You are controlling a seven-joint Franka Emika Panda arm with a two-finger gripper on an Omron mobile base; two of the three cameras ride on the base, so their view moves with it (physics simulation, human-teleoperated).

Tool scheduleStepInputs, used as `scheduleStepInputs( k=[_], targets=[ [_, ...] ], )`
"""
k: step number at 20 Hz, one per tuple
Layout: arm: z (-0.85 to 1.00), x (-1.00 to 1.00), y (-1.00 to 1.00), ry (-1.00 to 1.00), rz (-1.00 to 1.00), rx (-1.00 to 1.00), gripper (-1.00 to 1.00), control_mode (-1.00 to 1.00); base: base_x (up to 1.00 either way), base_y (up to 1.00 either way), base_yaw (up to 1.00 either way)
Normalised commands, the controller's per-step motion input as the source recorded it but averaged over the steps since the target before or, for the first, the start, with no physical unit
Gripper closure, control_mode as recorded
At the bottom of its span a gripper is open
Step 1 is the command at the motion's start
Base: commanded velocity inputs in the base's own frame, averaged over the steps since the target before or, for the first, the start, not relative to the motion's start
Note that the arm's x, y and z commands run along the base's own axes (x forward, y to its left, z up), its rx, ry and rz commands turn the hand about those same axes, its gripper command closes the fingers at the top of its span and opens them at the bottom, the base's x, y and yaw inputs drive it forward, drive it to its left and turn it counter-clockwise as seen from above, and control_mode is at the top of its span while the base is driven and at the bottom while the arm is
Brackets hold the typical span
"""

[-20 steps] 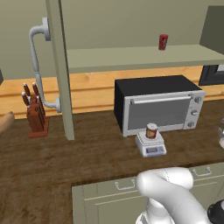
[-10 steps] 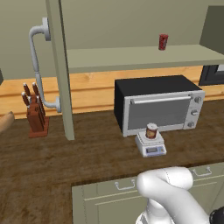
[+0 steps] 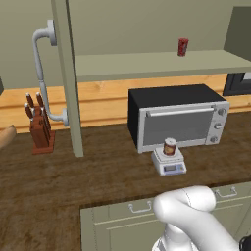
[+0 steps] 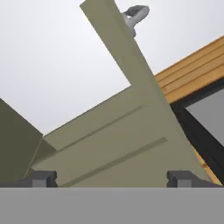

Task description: Pick the canned food and place it on the digital scale for weighing, and close the cabinet.

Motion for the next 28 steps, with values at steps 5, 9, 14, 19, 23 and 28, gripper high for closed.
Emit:
scheduleStepInputs(
  k=[5,9,14,19,23,28],
  targets=[
    [0.01,-0.15,-0.67,0.04,-0.03,0.03,-1.00,-1.00,0.00,0.00,0.00],
    [0.23,-0.03,-0.64,0.09,-0.05,0.01,-1.00,-1.00,0.00,0.00,0.00],
    [-0.13,0.29,-0.45,0.29,-0.02,-0.01,-1.00,-1.00,0.00,0.00,0.00],
    [0.22,0.24,-0.42,0.10,-0.01,0.02,-1.00,-1.00,0.00,0.00,0.00],
    [0.63,-0.12,-0.44,-0.05,0.00,0.09,-1.00,-1.00,0.00,0.00,0.00],
    [0.93,-0.47,0.18,-0.22,0.01,-0.02,-1.00,-1.00,0.00,0.00,0.00]
  ],
)
